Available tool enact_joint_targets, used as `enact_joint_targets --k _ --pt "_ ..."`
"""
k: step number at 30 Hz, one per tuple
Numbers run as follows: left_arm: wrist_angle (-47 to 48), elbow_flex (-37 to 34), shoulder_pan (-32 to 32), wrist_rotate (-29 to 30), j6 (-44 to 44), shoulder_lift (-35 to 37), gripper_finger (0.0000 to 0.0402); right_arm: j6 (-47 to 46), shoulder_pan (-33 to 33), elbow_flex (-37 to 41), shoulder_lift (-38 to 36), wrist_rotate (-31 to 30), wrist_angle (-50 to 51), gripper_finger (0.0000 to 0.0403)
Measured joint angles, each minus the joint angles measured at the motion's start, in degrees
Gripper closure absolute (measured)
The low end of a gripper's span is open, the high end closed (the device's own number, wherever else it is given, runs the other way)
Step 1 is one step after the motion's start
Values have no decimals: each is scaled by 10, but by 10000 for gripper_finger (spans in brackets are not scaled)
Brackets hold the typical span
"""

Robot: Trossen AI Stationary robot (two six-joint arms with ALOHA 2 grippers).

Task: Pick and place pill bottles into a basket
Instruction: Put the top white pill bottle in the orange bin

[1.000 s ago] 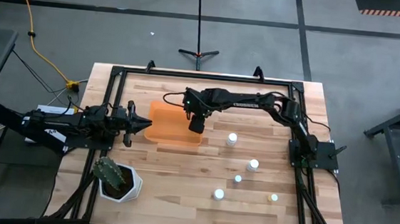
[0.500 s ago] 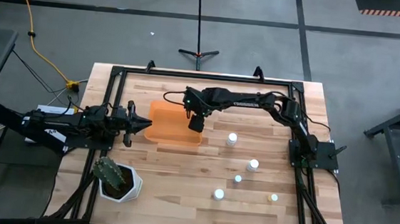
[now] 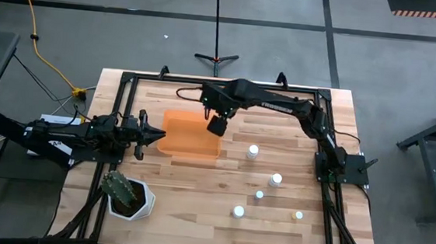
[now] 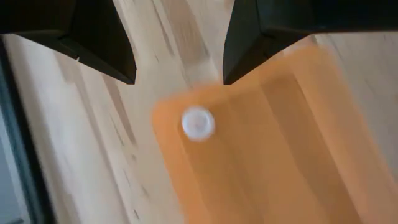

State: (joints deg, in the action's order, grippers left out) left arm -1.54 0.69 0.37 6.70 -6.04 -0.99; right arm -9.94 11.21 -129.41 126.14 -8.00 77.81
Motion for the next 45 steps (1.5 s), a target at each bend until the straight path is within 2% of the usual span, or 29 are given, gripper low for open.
enact_joint_targets --k 4,6,10,15,19,22,25,27,30,33,39,42,45 --pt "0 0 0 0 0 0 323 -46 -28 -20 0 -48 109 171" --pt "0 0 0 0 0 0 323 -61 -43 -10 0 -56 123 172" --pt "0 0 0 0 0 0 323 -62 -67 37 -8 -33 122 178" --pt "0 0 0 -2 0 0 323 -75 -90 137 -28 -42 115 185" --pt "0 0 0 -2 0 0 323 -148 -103 224 -55 -140 99 187" --pt "0 0 0 -2 0 0 323 -200 -113 277 -89 -204 58 186" --pt "0 0 0 -2 0 0 323 -209 -124 341 -136 -206 -34 188" --pt "0 0 0 -2 0 0 323 -197 -134 397 -177 -204 -138 191" --pt "0 0 0 -2 0 0 323 -171 -144 485 -251 -184 -272 195" --pt "0 0 0 -2 0 0 323 -170 -147 569 -323 -155 -358 197" --pt "0 0 0 -2 0 0 323 -154 -146 692 -439 -125 -385 198" --pt "0 0 0 -2 0 0 323 -156 -146 739 -467 -95 -412 198" --pt "0 0 0 -2 0 0 323 -134 -146 779 -477 -52 -481 191"
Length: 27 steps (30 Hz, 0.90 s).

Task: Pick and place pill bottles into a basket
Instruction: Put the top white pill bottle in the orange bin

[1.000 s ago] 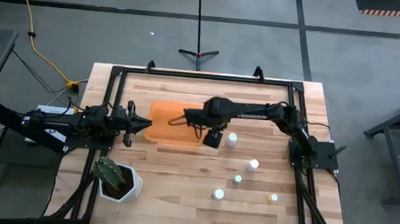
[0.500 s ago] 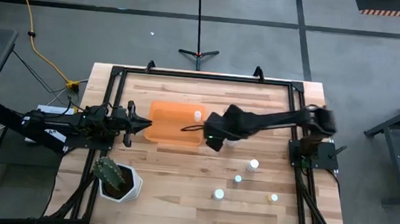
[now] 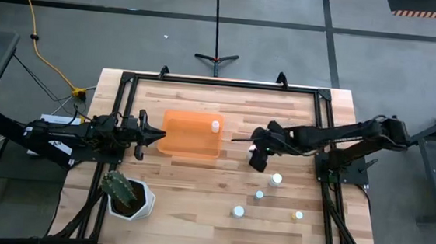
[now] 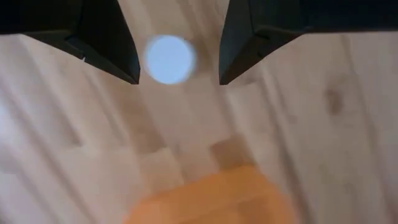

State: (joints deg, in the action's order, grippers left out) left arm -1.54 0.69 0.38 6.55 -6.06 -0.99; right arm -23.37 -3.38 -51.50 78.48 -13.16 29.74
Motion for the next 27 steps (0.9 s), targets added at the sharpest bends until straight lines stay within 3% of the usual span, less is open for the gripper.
enact_joint_targets --k 4,11,19,23,27 --pt "0 0 0 0 0 0 323 38 0 27 13 26 -51 164" --pt "0 0 0 2 0 0 323 50 9 29 32 -28 -41 120" --pt "0 0 0 2 0 0 323 40 24 35 36 -8 -27 116" --pt "0 0 0 2 0 0 323 47 24 49 41 38 -57 116" --pt "0 0 0 2 0 0 323 53 24 57 43 11 -65 116"
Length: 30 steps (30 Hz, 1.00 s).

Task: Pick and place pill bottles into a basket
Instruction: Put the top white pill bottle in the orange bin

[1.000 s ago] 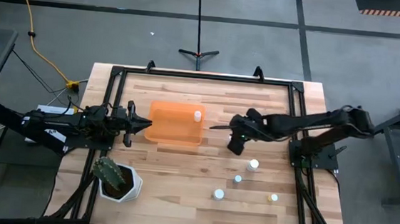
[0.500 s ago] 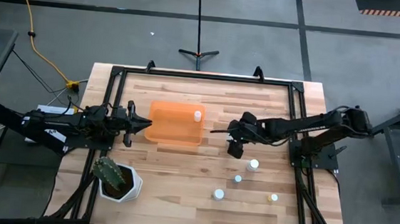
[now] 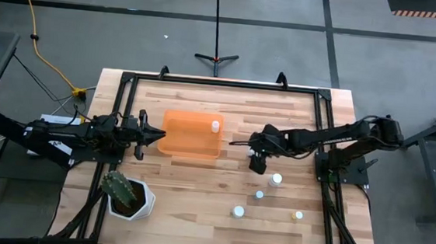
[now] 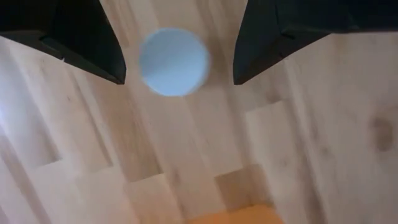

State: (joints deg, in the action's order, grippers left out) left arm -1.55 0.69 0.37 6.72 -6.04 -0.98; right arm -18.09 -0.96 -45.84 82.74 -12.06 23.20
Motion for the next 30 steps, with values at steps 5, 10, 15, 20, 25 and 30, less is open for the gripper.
enact_joint_targets --k 5,10,15,20,25,30 --pt "0 0 0 0 0 0 323 2 10 22 8 24 -29 116" --pt "0 0 0 0 0 0 323 2 23 26 14 30 -37 116" --pt "0 0 0 1 0 0 323 2 26 25 14 39 -46 117" --pt "0 0 0 2 0 0 323 2 26 25 14 39 -42 132" --pt "0 0 0 3 0 0 323 2 26 25 14 41 -42 159" --pt "0 0 0 3 0 0 323 2 26 25 14 62 -42 184"
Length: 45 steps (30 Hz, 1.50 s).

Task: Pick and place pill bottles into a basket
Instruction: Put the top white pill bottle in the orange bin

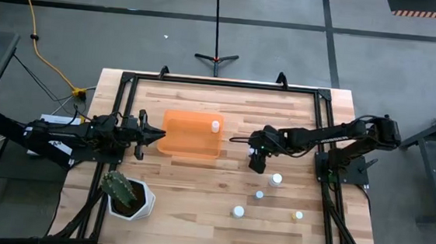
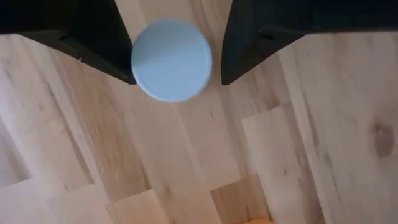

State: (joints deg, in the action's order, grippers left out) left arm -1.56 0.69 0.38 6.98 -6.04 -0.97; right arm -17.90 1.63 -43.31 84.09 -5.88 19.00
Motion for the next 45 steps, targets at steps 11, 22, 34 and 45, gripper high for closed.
enact_joint_targets --k 11,22,34,45 --pt "0 0 0 0 0 0 323 4 1 0 -1 -2 -5 244" --pt "0 0 0 0 0 0 323 41 10 -73 -1 17 -36 241" --pt "0 0 0 0 0 0 323 169 20 -160 28 7 -179 244" --pt "0 0 0 0 0 0 323 219 56 -271 190 65 -137 240"
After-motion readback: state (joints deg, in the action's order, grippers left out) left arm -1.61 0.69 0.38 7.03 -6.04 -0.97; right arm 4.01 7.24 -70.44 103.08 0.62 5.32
